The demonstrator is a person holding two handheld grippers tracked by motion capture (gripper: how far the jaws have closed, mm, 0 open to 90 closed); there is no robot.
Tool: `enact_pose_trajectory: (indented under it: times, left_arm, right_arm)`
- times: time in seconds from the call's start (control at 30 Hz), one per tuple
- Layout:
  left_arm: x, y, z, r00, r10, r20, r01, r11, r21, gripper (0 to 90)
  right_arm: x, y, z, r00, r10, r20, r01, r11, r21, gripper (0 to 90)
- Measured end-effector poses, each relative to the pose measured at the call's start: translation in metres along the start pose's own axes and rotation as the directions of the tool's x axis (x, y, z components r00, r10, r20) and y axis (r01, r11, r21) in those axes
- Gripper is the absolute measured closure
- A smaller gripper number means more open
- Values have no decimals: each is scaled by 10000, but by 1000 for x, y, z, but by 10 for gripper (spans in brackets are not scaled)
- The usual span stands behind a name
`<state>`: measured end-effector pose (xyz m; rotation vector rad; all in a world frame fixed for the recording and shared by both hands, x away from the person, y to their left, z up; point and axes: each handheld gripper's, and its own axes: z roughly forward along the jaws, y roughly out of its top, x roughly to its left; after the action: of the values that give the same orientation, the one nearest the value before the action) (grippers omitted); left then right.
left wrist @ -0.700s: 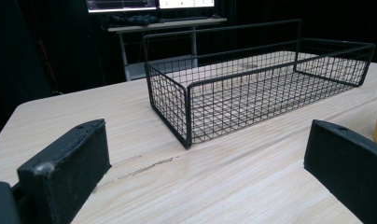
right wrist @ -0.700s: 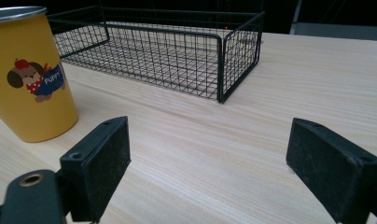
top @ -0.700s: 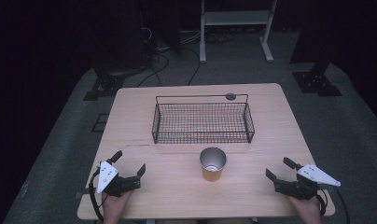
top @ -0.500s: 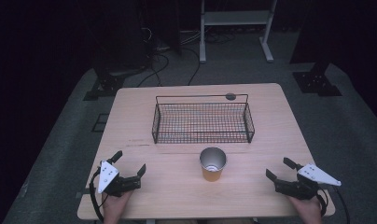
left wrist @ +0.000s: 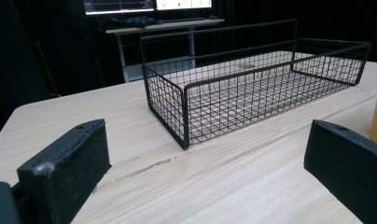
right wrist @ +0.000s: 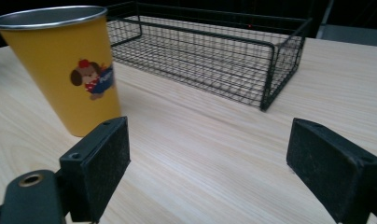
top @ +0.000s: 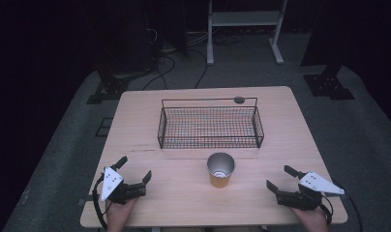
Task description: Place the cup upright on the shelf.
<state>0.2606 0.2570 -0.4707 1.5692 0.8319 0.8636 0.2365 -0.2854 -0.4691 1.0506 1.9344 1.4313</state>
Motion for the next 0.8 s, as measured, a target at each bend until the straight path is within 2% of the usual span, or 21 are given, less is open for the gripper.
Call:
enact_pose_trajectory:
  times: [0.43,0.8]
  left_arm:
    - [-1,0,0,10000,38,-56,-38,10000,36,0]
    - [-1,0,0,10000,42,-43,-41,10000,42,0]
  right_arm:
    - [23,8,20,9949,-466,-892,504,9979,410,98]
    - [35,15,30,9901,-580,-1275,639,9970,430,68]
